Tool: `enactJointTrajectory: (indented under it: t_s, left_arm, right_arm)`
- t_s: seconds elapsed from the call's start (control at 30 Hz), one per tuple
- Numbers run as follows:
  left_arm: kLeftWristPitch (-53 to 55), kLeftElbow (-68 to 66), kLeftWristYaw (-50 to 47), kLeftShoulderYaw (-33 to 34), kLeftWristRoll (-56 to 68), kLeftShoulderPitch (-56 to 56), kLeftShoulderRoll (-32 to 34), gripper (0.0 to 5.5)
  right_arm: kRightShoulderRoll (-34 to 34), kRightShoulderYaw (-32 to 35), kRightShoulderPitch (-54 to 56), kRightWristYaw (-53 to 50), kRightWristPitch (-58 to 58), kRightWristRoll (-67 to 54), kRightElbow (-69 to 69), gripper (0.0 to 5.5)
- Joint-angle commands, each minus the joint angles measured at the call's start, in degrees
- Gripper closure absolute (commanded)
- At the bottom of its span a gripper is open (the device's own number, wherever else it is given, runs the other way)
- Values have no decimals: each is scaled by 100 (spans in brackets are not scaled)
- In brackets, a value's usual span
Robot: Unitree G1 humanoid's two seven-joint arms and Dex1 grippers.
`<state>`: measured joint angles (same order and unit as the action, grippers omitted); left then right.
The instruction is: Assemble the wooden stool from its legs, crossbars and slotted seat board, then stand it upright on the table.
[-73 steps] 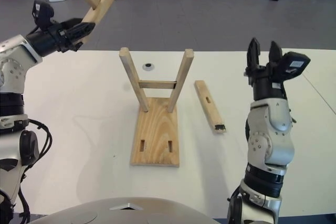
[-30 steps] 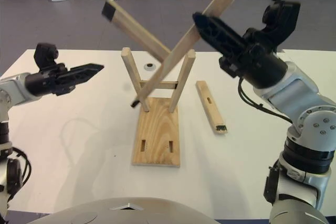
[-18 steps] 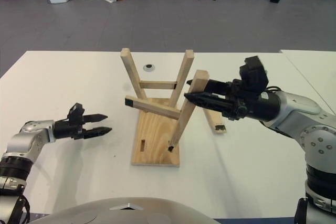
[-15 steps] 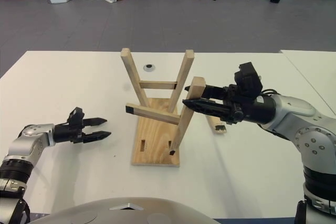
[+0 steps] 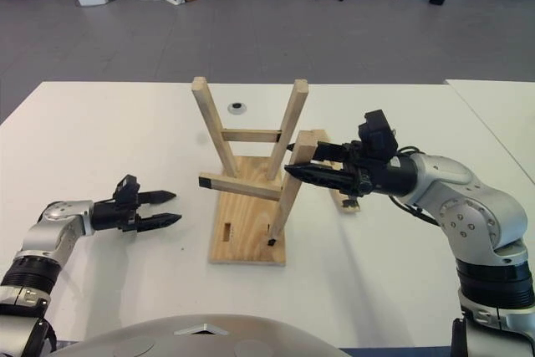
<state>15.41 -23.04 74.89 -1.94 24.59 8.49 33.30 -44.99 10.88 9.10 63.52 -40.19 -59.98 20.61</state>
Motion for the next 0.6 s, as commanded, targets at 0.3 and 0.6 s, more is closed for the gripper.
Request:
enactJointTrajectory:
  t_s: [0.3, 0.6]
  left_arm:
    - [281, 154, -147, 176, 93, -38, -234, 91]
    - [309, 213, -180, 178, 52, -59, -370, 91]
  right_arm:
    - [-170, -337, 688, 566, 246, 788, -774, 347]
    - [-120, -330, 1003, 662, 245, 872, -904, 347]
